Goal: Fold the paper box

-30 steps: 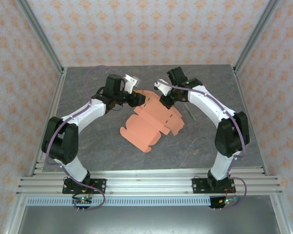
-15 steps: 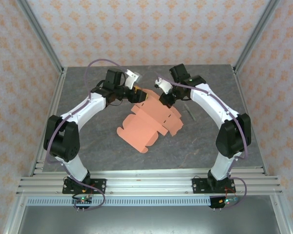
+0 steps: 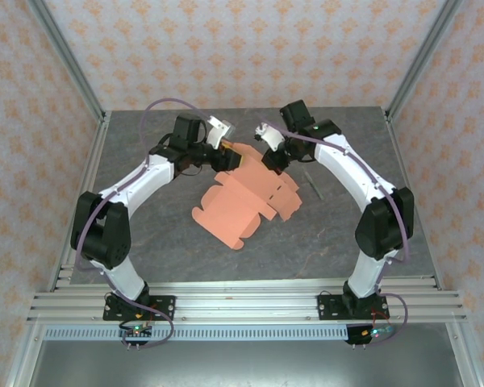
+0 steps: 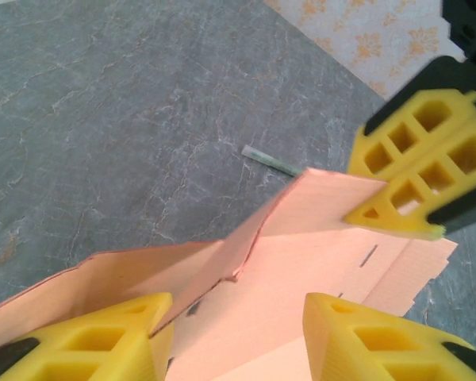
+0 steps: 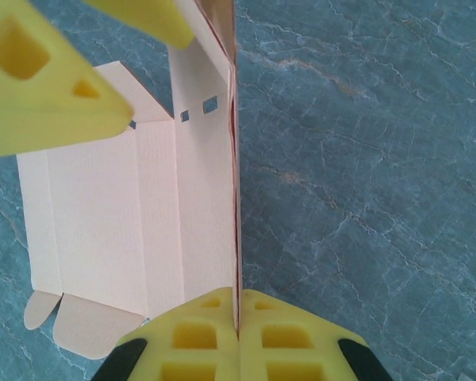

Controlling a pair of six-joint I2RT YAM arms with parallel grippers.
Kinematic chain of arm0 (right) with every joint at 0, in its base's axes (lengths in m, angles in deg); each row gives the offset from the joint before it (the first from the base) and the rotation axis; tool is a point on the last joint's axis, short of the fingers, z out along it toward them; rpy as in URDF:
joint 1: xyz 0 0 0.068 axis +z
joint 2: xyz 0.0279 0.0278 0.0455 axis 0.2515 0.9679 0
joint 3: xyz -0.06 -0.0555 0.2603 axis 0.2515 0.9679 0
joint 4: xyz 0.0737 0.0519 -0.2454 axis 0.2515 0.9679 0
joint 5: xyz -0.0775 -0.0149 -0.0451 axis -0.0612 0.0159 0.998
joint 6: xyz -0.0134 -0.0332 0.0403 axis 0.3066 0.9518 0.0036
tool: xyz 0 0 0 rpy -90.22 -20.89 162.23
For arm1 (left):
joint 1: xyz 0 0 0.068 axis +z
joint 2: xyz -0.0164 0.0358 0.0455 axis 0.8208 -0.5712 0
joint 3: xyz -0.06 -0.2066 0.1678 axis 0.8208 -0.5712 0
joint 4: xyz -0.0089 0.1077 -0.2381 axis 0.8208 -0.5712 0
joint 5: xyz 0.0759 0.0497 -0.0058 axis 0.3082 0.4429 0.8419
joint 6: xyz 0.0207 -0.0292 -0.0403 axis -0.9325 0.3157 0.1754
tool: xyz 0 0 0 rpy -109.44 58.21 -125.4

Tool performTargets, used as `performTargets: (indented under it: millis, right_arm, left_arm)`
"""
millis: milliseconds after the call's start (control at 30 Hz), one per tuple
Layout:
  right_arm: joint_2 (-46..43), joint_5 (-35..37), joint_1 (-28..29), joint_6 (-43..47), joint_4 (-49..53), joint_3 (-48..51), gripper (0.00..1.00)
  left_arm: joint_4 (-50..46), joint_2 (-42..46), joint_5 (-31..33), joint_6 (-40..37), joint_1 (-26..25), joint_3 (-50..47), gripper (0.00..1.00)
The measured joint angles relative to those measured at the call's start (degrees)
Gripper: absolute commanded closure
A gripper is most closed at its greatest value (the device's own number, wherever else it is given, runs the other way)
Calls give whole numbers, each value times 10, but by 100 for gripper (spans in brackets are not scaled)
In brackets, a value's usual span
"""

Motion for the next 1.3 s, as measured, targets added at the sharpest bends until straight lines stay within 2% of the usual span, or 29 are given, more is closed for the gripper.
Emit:
performTargets:
  millis: [167,433,600,833,1133,1300]
  right_arm:
    - [15,0,0,-2,1,-1,100]
    - [18,0,0,-2,5,-1,100]
    - [18,0,0,-2,5,-1,100]
    - [18,0,0,-7,5,-1,100]
    - [18,0,0,-15,5,-1,100]
    - [19,2,0,-26,5,-1,100]
  left_arm:
    - [27,12,3,2,0,-16,53]
    - [34,15,73,20,0,-17,48]
    - [25,11,70,20,0,4,48]
    - [16,4,24,13,-1,23,58]
    - [-5,-10,3,-1,-8,29,71]
    - [-5,-10,-8,-1,-15,29,72]
